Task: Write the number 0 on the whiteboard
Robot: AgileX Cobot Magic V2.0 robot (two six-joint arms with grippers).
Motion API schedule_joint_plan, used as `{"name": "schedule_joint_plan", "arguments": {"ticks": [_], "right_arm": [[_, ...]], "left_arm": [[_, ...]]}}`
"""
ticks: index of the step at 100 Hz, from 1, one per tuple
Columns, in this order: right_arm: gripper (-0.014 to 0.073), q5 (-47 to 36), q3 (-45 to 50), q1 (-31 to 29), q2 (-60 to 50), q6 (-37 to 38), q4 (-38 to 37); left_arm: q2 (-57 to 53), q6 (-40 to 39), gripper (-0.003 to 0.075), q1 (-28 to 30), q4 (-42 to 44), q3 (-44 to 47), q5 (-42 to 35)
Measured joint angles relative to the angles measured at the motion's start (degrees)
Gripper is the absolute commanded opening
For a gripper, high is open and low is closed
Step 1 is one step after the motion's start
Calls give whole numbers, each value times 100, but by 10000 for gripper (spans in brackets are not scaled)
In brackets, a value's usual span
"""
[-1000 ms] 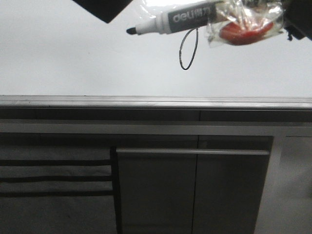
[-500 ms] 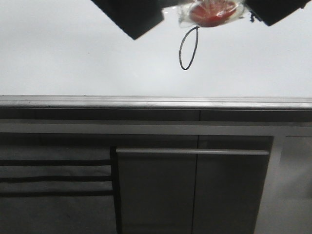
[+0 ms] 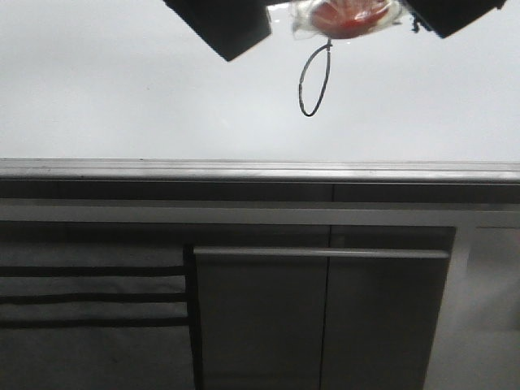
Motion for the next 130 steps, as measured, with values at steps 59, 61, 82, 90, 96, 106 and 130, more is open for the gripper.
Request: {"name": "schedule_joint_plan", "arguments": {"ticks": [59,61,82,90,96,106,130], "right_arm": [[315,-56,-226,-416,-348,642,-509],[315,-46,-241,-492,-411,726,-570],[312,132,-239,-1333,-1078,1261,-947],[312,157,-228,-1551,-1234,1313,-982],[312,178,-228,-1618,-1307,1331,-993],[312,201,-219,-1645,-1339,1339,-993],[312,201,-219,-1645,-1339,1368,-944]], "left_arm": [[-81,-718,69,459,-70,47,-627],[-128,-806,69,535,-78,92,-745],[-978,-1355,69,1356,-24,1227,-2568],[-1336,-1609,69,1594,-50,1913,-3679],[-1546,-1762,69,1777,-77,2365,-4491],[-1644,-1888,69,2002,-250,3090,-5862],[-1082,-1912,69,2144,-862,3629,-7982]]}}
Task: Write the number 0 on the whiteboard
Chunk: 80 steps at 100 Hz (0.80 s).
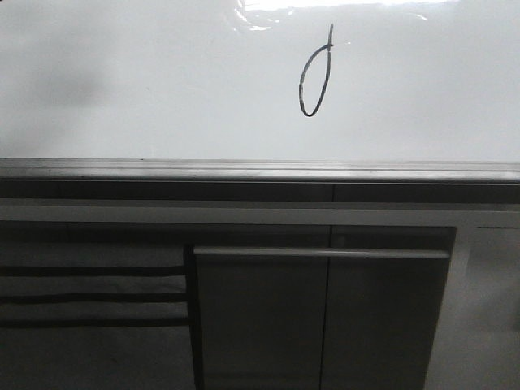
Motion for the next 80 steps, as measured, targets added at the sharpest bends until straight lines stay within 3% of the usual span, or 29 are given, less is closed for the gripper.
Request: {"name": "schedule_joint_plan", "arguments": {"ticks": [23,52,80], "right_arm": [[312,0,0,0,0,7,17],[312,5,0,0,0,7,26],[312,15,0,0,0,15,39]], "left_arm": [[1027,-13,69,0,-89,-26,-1104],[1807,-22,78,0,-107,-730,-715],[1882,-22,299,0,-107,-798,-422]]}}
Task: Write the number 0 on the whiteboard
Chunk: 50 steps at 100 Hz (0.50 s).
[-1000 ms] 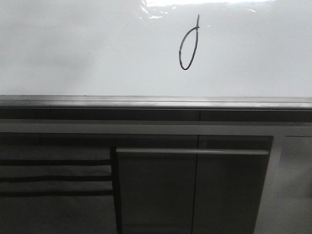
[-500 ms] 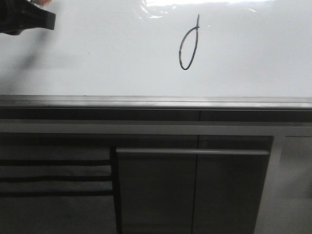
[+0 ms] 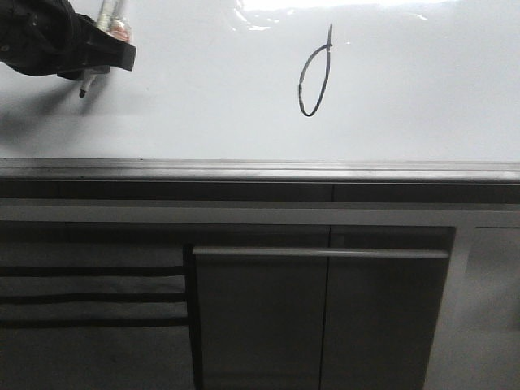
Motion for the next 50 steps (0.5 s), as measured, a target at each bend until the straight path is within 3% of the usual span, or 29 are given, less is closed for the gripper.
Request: {"name": "schedule_joint_plan", "arguments": {"ticks": [31,50], "right_arm": [[312,28,0,0,0,0,0],[312,28,0,0,0,35,0]], "left_arm": [[14,0,305,0,0,0,24],[-137,0,313,0,11,-10,513]]}}
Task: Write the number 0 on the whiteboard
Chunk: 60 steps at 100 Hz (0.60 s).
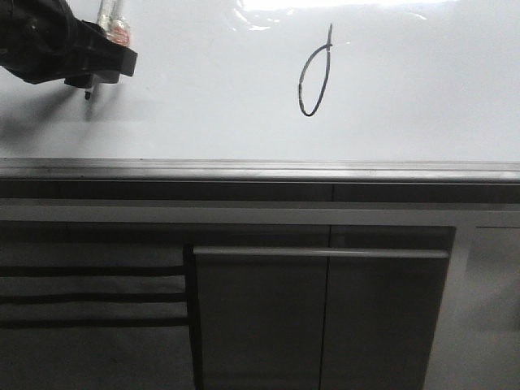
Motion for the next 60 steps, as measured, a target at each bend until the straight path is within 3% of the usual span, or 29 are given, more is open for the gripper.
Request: {"name": "schedule_joint_plan", "arguments": {"ticks": [29,60], "right_arm": [[312,54,0,-22,0,593,-259],[312,-155,235,-54,-227,2649,-1363]], "left_arm": [[-1202,0,327,34,110,-69,1459],[-3108,-4,326,802,448,-72,3806]]}}
